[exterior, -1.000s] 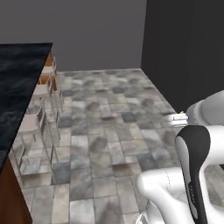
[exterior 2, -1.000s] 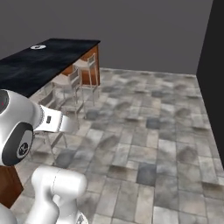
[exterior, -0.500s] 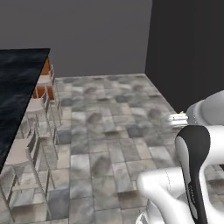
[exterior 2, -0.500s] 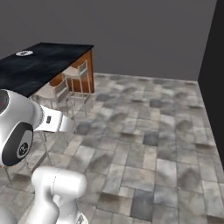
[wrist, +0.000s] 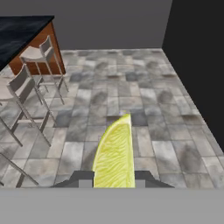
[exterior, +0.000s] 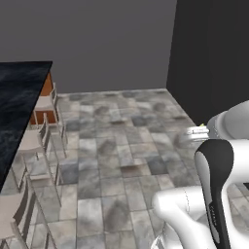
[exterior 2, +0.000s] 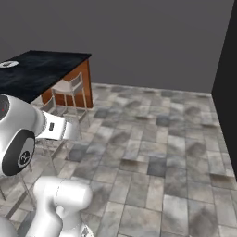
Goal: Take the lemon wedge from the fridge and place it on the plate with fish on the dining counter.
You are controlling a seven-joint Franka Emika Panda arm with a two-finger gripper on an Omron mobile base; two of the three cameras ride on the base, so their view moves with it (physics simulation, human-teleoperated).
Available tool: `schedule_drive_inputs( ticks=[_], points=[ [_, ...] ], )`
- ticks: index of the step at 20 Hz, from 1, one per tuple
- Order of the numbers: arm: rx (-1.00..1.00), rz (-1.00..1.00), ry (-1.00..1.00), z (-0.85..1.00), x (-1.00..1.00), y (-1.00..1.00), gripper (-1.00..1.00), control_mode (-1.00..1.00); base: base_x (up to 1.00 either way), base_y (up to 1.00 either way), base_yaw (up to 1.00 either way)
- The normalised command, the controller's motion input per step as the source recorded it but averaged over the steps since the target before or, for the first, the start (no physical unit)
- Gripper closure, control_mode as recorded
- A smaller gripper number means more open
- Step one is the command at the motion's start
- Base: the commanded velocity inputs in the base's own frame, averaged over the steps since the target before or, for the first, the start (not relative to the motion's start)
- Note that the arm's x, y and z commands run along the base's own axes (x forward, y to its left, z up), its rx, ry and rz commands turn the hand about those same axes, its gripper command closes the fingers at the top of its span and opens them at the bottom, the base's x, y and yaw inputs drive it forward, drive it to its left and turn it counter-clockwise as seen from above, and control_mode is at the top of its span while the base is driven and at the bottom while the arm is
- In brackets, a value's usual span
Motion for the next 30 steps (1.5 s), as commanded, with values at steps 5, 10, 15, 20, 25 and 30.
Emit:
schedule_drive_inputs(
  ticks=[5, 10, 15, 20, 25, 30],
  points=[
    [0.00, 0.00, 0.00, 0.00, 0.00, 0.00, 1.00, 1.00, 1.00, -0.17, 0.00],
    [0.00, 0.00, 0.00, 0.00, 0.00, 0.00, 1.00, 1.00, 1.00, -0.18, 0.00],
    [0.00, 0.00, 0.00, 0.00, 0.00, 0.00, 1.00, 1.00, 1.00, -0.18, 0.00],
    [0.00, 0.00, 0.00, 0.00, 0.00, 0.00, 1.00, 1.00, 1.00, -0.18, 0.00],
    [0.00, 0.00, 0.00, 0.00, 0.00, 0.00, 1.00, 1.00, 1.00, -0.18, 0.00],
    [0.00, 0.00, 0.00, 0.00, 0.00, 0.00, 1.00, 1.00, 1.00, -0.22, 0.00]
  ],
)
